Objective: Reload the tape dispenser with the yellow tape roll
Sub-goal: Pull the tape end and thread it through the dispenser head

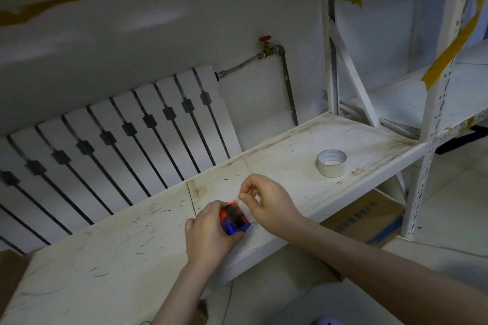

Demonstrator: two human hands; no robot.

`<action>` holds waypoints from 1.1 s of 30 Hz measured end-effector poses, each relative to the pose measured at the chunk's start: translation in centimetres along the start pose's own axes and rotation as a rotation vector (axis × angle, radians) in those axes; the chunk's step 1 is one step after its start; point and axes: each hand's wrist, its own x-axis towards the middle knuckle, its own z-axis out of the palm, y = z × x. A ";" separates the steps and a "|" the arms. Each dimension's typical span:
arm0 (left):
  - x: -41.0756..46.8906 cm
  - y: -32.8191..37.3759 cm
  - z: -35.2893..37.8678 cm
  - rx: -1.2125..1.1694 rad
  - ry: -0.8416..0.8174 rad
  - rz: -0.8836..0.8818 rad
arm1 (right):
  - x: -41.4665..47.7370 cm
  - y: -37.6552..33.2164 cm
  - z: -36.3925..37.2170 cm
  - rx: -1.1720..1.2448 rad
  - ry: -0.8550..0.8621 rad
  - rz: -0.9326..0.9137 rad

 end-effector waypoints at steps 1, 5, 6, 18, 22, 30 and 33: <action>0.2 0.1 -0.1 0.013 -0.019 0.017 | -0.1 -0.2 0.1 -0.015 0.012 -0.045; 1.1 0.3 -0.3 0.039 -0.096 0.059 | -0.1 -0.3 0.6 -0.036 0.056 -0.054; 1.3 0.4 -0.4 0.059 -0.115 0.066 | 0.0 -0.2 0.7 -0.012 0.056 -0.016; 2.6 0.8 0.9 0.148 -0.256 0.100 | 1.7 -0.6 0.5 0.153 0.049 0.255; 2.6 0.4 0.9 0.134 -0.248 0.104 | 2.4 1.5 -0.5 0.143 0.017 0.383; 3.4 1.1 1.2 0.224 -0.326 0.157 | 2.4 5.7 0.2 0.103 0.014 0.561; 4.6 2.1 1.8 0.293 -0.437 0.185 | 2.4 7.4 0.6 0.106 0.008 0.663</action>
